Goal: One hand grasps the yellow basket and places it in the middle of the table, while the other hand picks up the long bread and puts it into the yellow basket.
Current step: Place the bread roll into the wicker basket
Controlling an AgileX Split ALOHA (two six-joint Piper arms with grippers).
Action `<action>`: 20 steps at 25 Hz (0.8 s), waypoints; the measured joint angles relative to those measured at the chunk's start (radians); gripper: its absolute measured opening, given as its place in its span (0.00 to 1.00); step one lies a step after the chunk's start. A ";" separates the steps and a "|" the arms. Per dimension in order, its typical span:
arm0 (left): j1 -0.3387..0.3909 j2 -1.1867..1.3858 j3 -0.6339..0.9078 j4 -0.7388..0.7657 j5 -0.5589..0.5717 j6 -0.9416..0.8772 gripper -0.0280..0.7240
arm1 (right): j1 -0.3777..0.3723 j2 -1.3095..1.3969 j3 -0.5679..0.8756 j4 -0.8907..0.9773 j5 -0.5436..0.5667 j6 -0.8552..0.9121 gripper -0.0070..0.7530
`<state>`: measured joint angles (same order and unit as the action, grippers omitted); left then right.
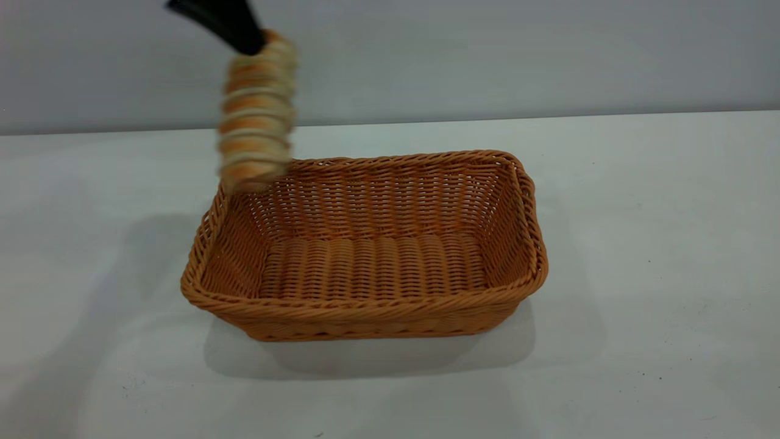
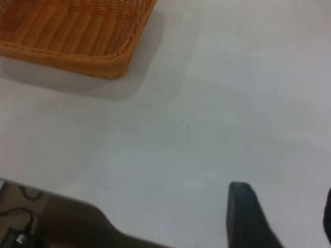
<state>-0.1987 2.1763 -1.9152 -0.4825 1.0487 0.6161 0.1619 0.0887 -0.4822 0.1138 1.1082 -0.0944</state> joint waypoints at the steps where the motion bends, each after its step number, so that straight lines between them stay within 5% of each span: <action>1: -0.021 0.000 0.000 0.000 0.001 0.005 0.08 | 0.000 0.000 0.000 0.000 0.000 0.000 0.45; 12: -0.195 0.102 -0.017 0.074 -0.057 -0.012 0.10 | 0.000 0.000 0.001 0.000 0.001 0.000 0.45; 15: -0.209 0.126 -0.017 0.083 -0.086 -0.025 0.23 | 0.000 0.000 0.001 0.000 0.002 0.000 0.45; 20: -0.213 0.130 -0.017 0.076 -0.110 -0.035 0.60 | 0.000 0.000 0.001 0.000 0.002 0.000 0.45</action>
<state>-0.4115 2.3068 -1.9324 -0.4070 0.9389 0.5811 0.1619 0.0887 -0.4813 0.1138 1.1103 -0.0944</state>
